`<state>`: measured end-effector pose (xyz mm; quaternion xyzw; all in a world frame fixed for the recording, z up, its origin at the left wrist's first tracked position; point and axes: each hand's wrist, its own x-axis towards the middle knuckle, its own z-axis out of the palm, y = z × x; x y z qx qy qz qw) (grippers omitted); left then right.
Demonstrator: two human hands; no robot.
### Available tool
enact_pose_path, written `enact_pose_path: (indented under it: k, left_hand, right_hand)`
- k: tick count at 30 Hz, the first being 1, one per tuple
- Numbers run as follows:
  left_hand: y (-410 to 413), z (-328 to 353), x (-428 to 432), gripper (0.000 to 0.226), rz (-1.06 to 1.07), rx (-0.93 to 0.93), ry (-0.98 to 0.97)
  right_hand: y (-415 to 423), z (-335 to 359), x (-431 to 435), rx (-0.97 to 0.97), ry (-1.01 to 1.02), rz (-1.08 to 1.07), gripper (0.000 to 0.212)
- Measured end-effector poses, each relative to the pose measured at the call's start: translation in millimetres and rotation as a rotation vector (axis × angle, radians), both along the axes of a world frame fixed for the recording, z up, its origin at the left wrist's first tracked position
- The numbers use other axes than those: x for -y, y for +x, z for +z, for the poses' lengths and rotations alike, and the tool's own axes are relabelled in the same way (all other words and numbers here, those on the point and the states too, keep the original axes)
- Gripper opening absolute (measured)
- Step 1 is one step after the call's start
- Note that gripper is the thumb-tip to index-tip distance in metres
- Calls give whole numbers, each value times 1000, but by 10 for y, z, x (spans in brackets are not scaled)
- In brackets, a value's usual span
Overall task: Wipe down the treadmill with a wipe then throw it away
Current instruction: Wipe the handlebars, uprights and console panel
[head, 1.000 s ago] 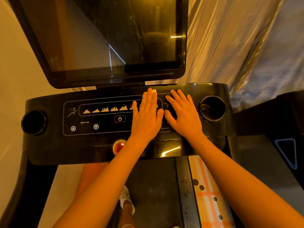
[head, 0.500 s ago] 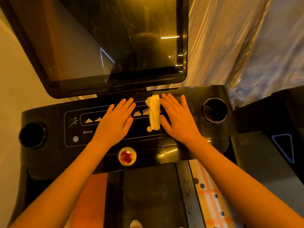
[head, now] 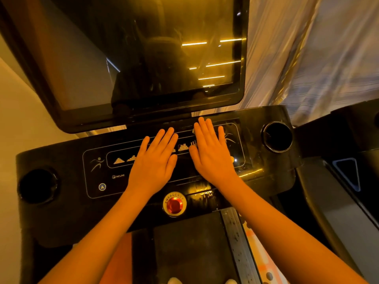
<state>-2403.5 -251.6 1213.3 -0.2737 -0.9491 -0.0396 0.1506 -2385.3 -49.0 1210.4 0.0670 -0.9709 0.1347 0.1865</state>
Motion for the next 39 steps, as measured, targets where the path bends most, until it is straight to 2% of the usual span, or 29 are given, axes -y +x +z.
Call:
enact_pose_path:
  k: [6,13,20,29,35,39]
  left_hand:
    - [6,-10,-6,57,-16,-16,15]
    - [10,-13,-4,58,-12,-20,15]
    - [5,-26,6,57,-24,-16,28]
    - [4,-32,2,57,-19,-30,20]
    - [10,-20,2,57,-17,-32,3]
    - [15,-3,-3,57,-12,-28,6]
  right_hand:
    - [-118,36,44,45,-4,-48,69]
    - [144,-115,82,43,11,-40,68]
    - [-98,30,86,52,23,-32,69]
    - [438,-226,110,115,-4,-44,68]
    - [253,-113,61,118,18,-10,68]
    - [654,-320,87,146,-3,-48,68]
